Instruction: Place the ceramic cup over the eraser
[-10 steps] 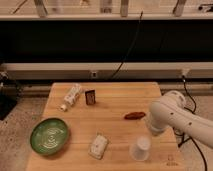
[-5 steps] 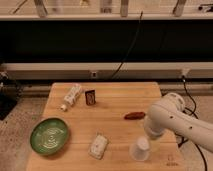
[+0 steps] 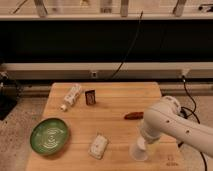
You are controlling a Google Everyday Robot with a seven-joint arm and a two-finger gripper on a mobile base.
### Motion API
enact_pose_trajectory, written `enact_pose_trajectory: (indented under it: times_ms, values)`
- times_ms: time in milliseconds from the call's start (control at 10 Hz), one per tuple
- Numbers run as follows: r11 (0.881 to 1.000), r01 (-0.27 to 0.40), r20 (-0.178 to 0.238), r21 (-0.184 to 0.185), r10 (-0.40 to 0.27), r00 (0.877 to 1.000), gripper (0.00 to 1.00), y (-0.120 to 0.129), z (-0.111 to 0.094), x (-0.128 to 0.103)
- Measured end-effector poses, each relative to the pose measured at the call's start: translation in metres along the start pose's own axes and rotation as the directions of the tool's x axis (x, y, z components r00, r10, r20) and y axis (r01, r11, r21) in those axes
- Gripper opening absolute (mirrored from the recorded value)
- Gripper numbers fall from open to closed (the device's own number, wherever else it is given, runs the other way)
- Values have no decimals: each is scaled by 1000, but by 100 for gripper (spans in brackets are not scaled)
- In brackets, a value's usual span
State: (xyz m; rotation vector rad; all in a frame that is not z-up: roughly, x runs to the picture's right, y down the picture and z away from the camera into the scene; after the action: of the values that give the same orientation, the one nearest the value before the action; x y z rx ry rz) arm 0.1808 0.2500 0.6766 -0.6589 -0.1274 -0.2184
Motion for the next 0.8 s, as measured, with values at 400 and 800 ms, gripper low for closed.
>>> enact_pose_trajectory:
  times_ms: [400,800]
  values:
    - [1000,16,-24,2,-16,1000,80,0,5,1]
    - [999,33,-23,-9,-33,999,62,2,8,1]
